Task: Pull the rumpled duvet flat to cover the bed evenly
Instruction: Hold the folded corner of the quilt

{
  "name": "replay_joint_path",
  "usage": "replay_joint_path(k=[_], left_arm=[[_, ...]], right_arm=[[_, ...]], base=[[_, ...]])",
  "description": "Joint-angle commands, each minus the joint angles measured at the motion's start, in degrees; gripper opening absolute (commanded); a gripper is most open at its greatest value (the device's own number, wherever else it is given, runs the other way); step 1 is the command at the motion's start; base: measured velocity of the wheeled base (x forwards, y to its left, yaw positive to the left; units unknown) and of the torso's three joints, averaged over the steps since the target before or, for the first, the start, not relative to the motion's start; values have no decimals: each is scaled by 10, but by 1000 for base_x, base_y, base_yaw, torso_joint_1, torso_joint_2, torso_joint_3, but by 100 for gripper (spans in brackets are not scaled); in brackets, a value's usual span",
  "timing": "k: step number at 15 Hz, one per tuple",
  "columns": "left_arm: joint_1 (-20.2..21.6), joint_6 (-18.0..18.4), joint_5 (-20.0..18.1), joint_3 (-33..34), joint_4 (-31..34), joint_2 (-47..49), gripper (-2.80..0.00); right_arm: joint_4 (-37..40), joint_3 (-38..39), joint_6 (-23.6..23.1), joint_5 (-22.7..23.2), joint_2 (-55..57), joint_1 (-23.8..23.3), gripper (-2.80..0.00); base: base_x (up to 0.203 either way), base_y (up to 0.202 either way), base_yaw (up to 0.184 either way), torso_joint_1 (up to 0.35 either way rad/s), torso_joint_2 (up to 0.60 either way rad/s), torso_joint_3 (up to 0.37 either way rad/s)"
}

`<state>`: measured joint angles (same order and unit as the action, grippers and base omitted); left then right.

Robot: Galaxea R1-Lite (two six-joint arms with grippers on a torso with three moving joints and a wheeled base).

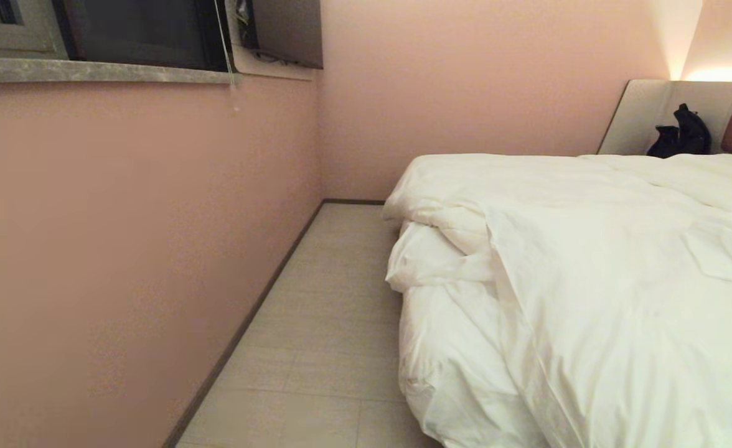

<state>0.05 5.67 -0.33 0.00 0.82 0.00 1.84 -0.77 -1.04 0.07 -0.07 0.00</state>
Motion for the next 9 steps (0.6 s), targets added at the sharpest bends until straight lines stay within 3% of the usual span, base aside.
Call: replay_joint_path(k=[1, 9], left_arm=[[0, 0, 0, 0, 1, 1, -280], [0, 0, 0, 0, 0, 1, -280]], right_arm=[[0, 0, 0, 0, 1, 0, -280], [0, 0, 0, 0, 1, 0, -280]], base=[[0, -191, 2, 2, 7, 5], [0, -192, 1, 1, 3, 2]])
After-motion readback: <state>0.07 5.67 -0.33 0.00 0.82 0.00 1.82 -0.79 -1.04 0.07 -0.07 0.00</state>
